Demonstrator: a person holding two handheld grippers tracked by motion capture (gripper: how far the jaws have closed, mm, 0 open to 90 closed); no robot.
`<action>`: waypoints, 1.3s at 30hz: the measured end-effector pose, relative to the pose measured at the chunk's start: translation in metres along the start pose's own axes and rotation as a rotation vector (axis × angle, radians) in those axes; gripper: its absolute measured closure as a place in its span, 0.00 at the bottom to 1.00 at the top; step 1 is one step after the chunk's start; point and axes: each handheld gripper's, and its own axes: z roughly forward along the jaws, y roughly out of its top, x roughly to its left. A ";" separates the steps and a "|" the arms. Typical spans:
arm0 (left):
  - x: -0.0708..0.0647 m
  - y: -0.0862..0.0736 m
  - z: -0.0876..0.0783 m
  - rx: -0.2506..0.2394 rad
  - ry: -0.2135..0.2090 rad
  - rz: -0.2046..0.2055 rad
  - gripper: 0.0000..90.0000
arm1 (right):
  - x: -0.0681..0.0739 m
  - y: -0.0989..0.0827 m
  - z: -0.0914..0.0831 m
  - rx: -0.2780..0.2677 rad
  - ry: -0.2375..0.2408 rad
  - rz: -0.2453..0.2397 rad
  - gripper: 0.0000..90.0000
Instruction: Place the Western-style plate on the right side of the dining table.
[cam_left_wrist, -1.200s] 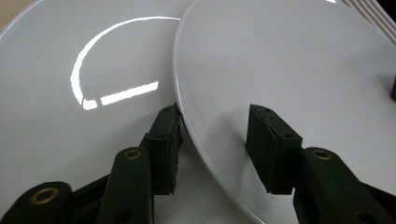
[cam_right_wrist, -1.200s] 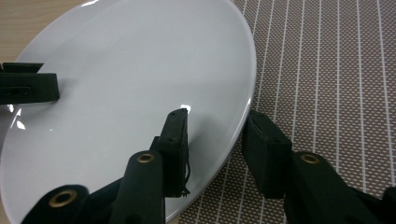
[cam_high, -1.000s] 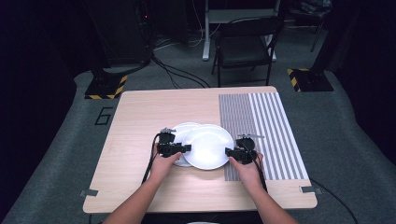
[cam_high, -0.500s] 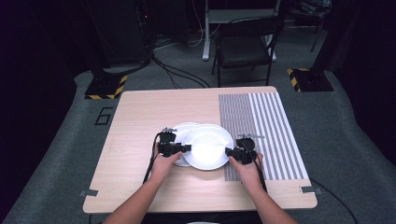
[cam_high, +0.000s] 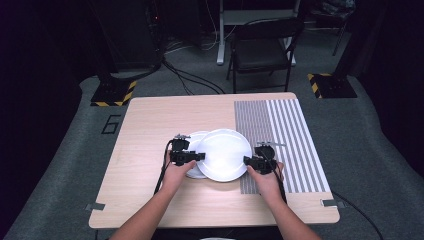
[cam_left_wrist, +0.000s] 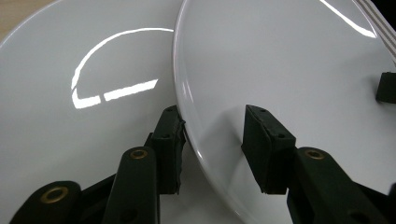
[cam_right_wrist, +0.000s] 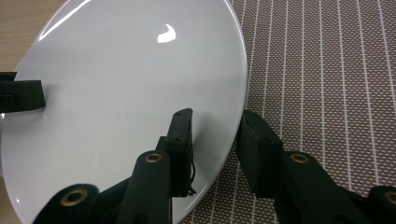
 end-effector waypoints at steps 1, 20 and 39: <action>0.000 0.001 0.000 -0.004 -0.001 0.002 0.65 | -0.001 0.000 0.000 0.002 0.001 -0.001 0.75; -0.010 0.016 -0.003 -0.014 -0.002 0.023 0.65 | -0.006 0.007 -0.012 -0.008 0.011 0.017 0.76; -0.023 0.031 -0.003 -0.023 -0.005 0.036 0.66 | -0.016 0.021 -0.024 -0.042 0.016 0.005 0.76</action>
